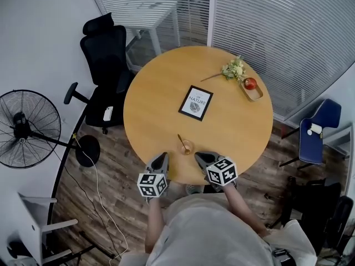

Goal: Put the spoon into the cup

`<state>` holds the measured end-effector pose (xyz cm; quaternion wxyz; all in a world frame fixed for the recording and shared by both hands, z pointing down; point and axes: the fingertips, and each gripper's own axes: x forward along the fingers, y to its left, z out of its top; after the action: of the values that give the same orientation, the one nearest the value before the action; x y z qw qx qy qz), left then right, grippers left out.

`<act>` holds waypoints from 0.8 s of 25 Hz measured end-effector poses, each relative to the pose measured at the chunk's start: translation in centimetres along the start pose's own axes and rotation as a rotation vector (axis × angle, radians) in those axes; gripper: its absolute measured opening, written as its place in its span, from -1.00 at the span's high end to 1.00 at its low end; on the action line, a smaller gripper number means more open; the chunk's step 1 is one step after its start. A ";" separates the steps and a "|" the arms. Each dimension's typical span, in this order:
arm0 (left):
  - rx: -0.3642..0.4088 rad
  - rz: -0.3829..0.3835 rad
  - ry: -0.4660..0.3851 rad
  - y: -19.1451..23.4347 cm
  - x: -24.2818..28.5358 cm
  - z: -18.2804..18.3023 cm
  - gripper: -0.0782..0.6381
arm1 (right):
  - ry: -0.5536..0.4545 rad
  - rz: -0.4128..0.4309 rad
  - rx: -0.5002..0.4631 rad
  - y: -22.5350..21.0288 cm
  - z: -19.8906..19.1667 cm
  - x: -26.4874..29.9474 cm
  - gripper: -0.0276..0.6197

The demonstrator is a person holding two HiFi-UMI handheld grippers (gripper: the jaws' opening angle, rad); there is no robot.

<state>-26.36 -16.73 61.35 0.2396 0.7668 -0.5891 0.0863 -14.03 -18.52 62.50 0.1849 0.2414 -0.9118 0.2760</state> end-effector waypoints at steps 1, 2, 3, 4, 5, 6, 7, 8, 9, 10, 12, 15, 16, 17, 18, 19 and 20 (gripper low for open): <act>0.001 0.002 0.001 0.1 0.0 -0.1 0.75 | 0.001 0.000 0.000 0.0 0.0 0.0 0.92; -0.002 0.005 0.004 0.2 0.0 -0.2 0.76 | 0.002 0.000 0.001 0.0 0.0 0.1 0.92; -0.006 0.006 0.007 0.2 0.1 -0.3 0.76 | 0.002 0.000 0.002 -0.1 -0.1 0.1 0.92; -0.010 0.006 0.009 0.2 0.0 -0.4 0.76 | 0.002 0.000 0.003 -0.1 -0.1 0.1 0.92; -0.013 0.006 0.010 0.2 0.0 -0.4 0.76 | 0.002 0.000 0.005 -0.1 -0.1 0.0 0.92; -0.013 0.005 0.010 0.2 0.0 -0.5 0.76 | 0.001 -0.001 0.006 -0.2 -0.1 0.0 0.92; -0.013 0.005 0.009 0.3 0.0 -0.5 0.76 | 0.000 -0.001 0.008 -0.3 0.0 0.1 0.92; -0.014 0.005 0.008 0.3 0.1 -0.4 0.76 | -0.002 -0.002 0.008 -0.3 0.0 0.1 0.92; -0.016 0.006 0.005 0.3 0.1 -0.4 0.76 | -0.004 -0.002 0.008 -0.4 0.1 0.0 0.92; -0.019 0.007 0.002 0.3 0.1 -0.4 0.76 | -0.007 -0.001 0.007 -0.3 0.2 0.0 0.92; -0.027 0.005 0.001 0.2 0.1 -0.6 0.76 | -0.015 0.003 0.006 -0.1 0.2 -0.2 0.92; -0.026 0.001 0.007 -0.2 0.0 -1.0 0.76 | -0.019 0.005 0.008 -0.1 0.0 -0.5 0.92; -0.024 0.000 0.008 -0.3 0.0 -1.1 0.76 | -0.019 0.005 0.010 -0.2 -0.1 -0.5 0.92; -0.022 0.000 0.009 -0.3 0.1 -1.1 0.76 | -0.021 0.004 0.010 -0.2 -0.1 -0.6 0.92; -0.022 0.001 0.009 -0.3 0.1 -1.1 0.76 | -0.024 0.001 0.006 -0.3 -0.1 -0.7 0.92; -0.024 0.003 0.010 -0.2 0.1 -1.2 0.76 | -0.032 -0.004 -0.002 -0.2 0.1 -0.7 0.92; -0.026 0.004 0.012 -0.2 0.1 -1.3 0.76 | -0.041 -0.008 -0.016 -0.2 0.3 -0.8 0.92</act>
<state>-25.99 -16.17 62.45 0.2530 0.7620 -0.5902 0.0835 -13.32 -18.55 61.99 0.1692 0.2492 -0.9166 0.2630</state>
